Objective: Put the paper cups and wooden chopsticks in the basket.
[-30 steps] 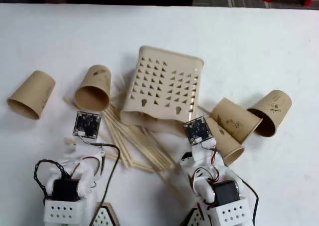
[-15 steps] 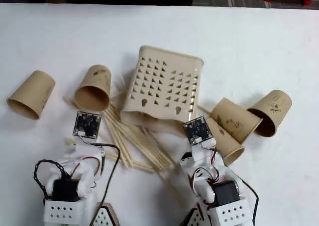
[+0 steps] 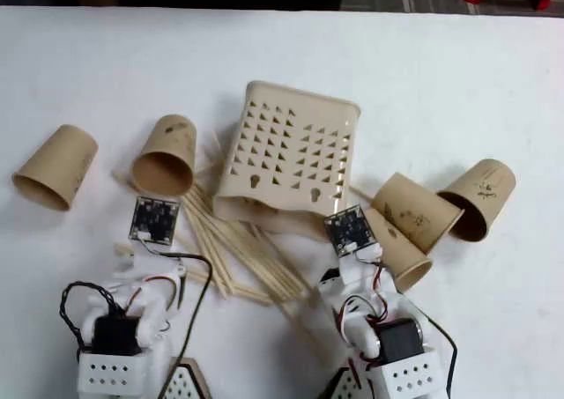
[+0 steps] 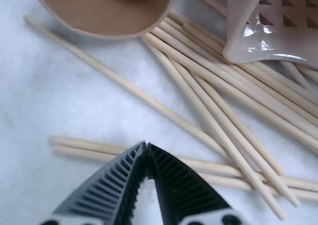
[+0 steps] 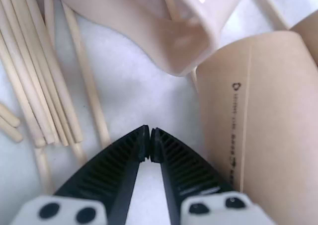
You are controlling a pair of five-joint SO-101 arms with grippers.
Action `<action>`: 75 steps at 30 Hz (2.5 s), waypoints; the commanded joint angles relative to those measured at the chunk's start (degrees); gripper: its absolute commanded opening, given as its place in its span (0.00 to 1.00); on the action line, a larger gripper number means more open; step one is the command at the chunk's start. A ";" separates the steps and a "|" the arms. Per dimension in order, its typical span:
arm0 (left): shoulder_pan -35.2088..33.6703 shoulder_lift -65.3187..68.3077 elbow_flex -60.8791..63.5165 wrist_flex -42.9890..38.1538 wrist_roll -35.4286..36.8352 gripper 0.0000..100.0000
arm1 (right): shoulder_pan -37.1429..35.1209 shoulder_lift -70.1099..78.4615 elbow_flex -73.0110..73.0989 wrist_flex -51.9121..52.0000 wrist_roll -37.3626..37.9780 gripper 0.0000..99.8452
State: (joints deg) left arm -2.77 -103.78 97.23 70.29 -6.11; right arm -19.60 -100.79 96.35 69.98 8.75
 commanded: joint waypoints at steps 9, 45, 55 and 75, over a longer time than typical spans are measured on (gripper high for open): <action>-0.22 -0.40 -0.26 0.35 -0.35 0.02 | 0.48 0.22 0.53 0.22 -0.35 0.02; -0.22 -0.48 -3.08 -10.20 -10.64 0.02 | 7.08 0.22 -18.02 -1.89 21.80 0.02; -0.31 -0.48 -1.93 -10.64 -10.99 0.02 | 1.10 4.88 -24.18 -2.15 25.93 0.31; -0.31 -0.57 -1.23 -10.64 -11.08 0.02 | -0.13 49.01 -24.18 -44.09 30.95 0.30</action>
State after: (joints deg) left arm -2.77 -103.78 96.97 61.05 -16.66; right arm -20.92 -55.52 74.73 32.26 39.43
